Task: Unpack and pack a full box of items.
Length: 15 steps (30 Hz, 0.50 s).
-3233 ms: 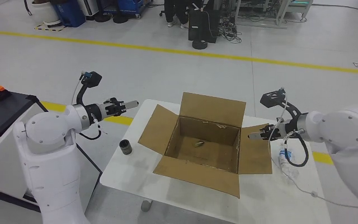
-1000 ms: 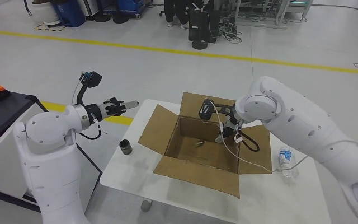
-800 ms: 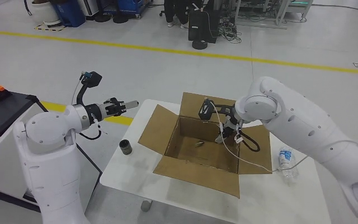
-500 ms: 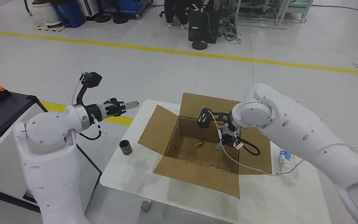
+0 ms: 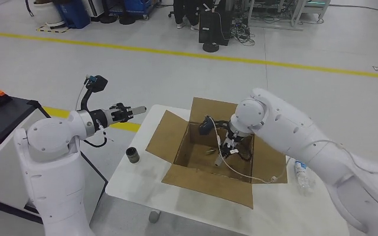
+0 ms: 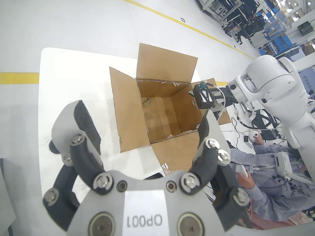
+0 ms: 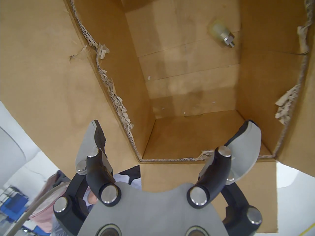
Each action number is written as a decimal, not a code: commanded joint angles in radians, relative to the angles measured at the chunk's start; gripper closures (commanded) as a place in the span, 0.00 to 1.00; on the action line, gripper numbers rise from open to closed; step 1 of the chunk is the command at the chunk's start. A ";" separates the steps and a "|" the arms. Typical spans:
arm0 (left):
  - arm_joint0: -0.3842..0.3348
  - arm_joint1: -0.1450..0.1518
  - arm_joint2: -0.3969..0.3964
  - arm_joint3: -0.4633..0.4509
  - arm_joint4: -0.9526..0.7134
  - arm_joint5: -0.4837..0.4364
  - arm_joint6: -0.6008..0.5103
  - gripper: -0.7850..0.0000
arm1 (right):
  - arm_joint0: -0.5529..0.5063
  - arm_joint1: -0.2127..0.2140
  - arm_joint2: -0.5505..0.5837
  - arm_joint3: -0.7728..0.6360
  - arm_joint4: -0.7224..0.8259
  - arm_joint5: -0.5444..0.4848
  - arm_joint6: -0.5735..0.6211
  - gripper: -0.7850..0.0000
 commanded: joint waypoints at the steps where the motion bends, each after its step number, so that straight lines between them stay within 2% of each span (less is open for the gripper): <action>1: 0.000 0.000 0.000 0.000 0.000 0.000 0.000 0.00 | -0.004 -0.036 0.000 0.080 0.045 0.024 0.024 0.00; 5: 0.000 0.000 0.000 0.000 0.000 0.000 0.000 0.00 | -0.006 -0.100 0.000 0.214 0.060 0.040 0.040 0.00; 9: 0.000 0.000 0.000 0.000 0.000 0.000 0.000 0.00 | -0.011 -0.160 0.000 0.349 -0.002 0.057 0.040 0.00; 12: 0.000 0.000 0.000 0.000 0.000 0.000 0.000 0.00 | -0.016 -0.200 0.000 0.378 0.014 0.040 0.040 0.00; 15: 0.000 0.000 0.000 0.000 0.000 0.000 0.000 0.00 | -0.016 -0.200 0.000 0.378 0.014 0.040 0.040 0.00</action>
